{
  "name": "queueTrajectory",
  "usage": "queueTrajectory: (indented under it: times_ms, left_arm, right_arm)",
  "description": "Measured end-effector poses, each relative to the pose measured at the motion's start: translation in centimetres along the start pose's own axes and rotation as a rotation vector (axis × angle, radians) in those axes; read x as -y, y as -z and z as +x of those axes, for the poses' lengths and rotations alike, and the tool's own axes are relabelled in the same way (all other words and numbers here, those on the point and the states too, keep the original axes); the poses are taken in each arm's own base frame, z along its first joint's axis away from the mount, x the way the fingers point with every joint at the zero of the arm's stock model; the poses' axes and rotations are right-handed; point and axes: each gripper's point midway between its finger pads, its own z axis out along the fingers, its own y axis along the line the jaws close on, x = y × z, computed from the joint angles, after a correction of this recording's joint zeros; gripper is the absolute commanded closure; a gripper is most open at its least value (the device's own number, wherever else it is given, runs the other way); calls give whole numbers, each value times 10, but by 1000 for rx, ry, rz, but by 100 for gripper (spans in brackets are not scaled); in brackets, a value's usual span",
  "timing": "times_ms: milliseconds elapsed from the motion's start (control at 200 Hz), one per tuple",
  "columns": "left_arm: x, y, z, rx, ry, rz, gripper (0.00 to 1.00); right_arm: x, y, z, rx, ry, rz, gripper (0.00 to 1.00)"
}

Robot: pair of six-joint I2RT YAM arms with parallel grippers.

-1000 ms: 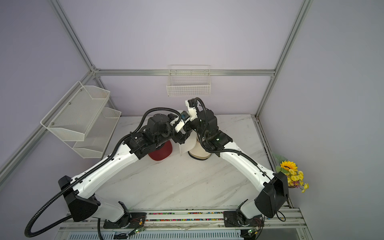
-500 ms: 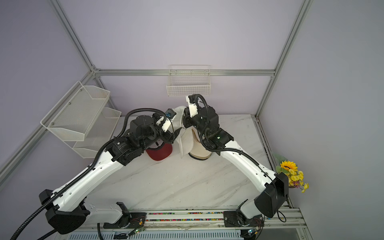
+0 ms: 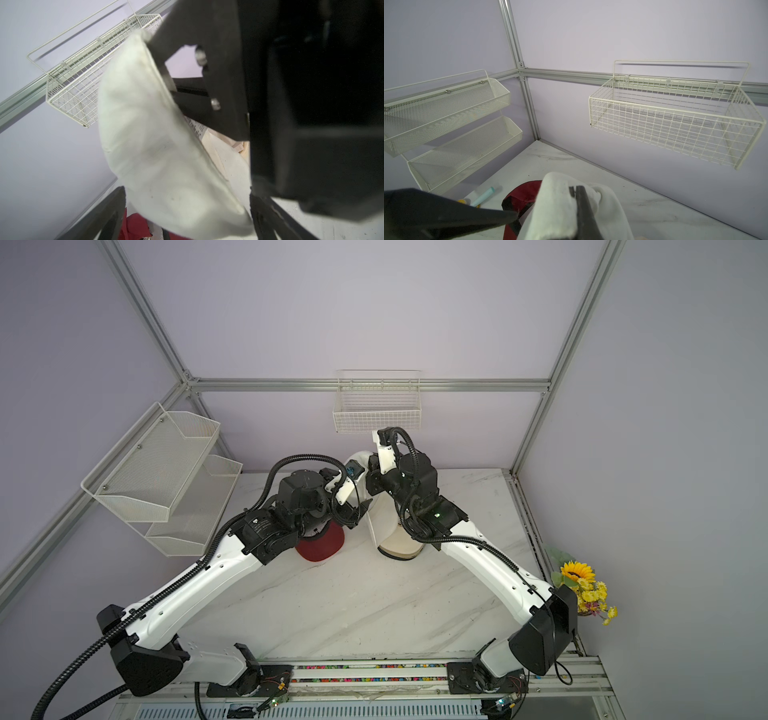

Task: Open the adjustable buckle of the baseball cap
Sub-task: Pick up the baseball cap.

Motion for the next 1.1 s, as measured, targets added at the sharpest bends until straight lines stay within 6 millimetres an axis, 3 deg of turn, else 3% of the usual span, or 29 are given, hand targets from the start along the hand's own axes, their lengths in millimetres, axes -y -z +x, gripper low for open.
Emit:
queueTrajectory:
  times_ms: [80, 200, 360, 490, 545, 640, 690, 835, 980, 1100]
  left_arm:
    - [0, -4, -3, 9, 4, -1, 21]
    - [0, -15, -9, 25, 24, -8, 62]
    - [-1, -23, -9, 25, 27, -27, 100]
    - [-6, -23, -11, 30, 15, -54, 100]
    - [-8, -23, -12, 35, 12, -63, 100]
    - [-12, -21, -14, 40, 12, -79, 100]
    - [-16, -19, -14, 42, 16, -92, 100]
    - [-33, -5, -17, 61, 37, -127, 100]
    - [-47, 10, -26, 100, 74, -152, 100]
    - [-50, 11, -27, 105, 101, -155, 100]
  right_arm:
    - [-1, 0, 0, 0, -5, -7, 100]
    - [-2, 1, -1, -1, -11, -15, 100]
    - [-1, 9, -2, -3, -26, -14, 100]
    - [-1, 16, -5, 5, -27, -14, 100]
    - [0, 19, -6, 8, -27, -13, 92]
    - [1, 25, -3, 6, -27, -10, 41]
    - [2, 30, 1, 2, -23, -5, 28]
    - [9, 47, 19, -23, -6, 21, 22]
    - [16, 63, 53, -79, 6, 53, 20]
    - [22, 72, 76, -119, 10, 77, 19]
